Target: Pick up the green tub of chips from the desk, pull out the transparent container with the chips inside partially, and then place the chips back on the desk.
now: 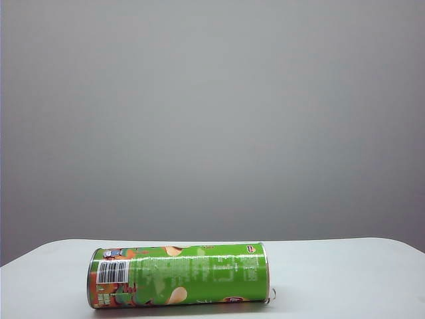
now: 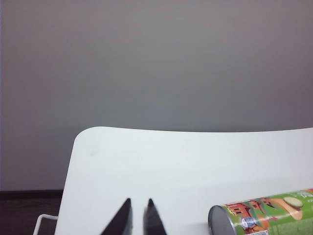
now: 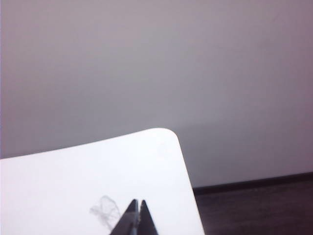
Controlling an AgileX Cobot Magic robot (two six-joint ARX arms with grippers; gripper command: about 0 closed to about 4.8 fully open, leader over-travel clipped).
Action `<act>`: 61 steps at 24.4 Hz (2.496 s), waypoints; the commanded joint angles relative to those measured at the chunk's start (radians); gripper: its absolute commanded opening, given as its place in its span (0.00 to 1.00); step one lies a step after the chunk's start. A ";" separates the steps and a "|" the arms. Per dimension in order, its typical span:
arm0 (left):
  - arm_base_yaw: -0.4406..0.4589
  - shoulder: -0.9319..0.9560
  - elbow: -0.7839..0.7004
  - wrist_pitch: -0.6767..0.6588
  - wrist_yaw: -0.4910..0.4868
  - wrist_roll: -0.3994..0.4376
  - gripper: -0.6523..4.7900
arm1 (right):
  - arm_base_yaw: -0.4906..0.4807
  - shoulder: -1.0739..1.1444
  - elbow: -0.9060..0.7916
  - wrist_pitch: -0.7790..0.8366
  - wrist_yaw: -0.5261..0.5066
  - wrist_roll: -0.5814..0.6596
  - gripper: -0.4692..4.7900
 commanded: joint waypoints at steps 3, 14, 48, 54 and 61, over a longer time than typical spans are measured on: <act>0.000 0.000 0.002 0.022 0.002 0.000 0.19 | 0.000 0.000 -0.006 0.003 -0.001 -0.002 0.09; -0.002 0.000 0.008 0.129 0.118 -0.112 0.19 | 0.000 0.000 -0.006 0.000 -0.006 0.072 0.09; -0.248 1.181 0.935 -0.249 0.168 0.615 0.21 | -0.001 0.984 0.758 -0.325 -0.809 -0.051 0.09; -0.385 1.320 0.936 -0.211 0.054 0.656 0.36 | 0.000 1.047 0.758 -0.405 -0.821 -0.100 0.09; -0.419 1.524 0.981 -0.299 0.080 0.803 0.58 | 0.000 1.061 0.757 -0.454 -0.850 -0.204 0.09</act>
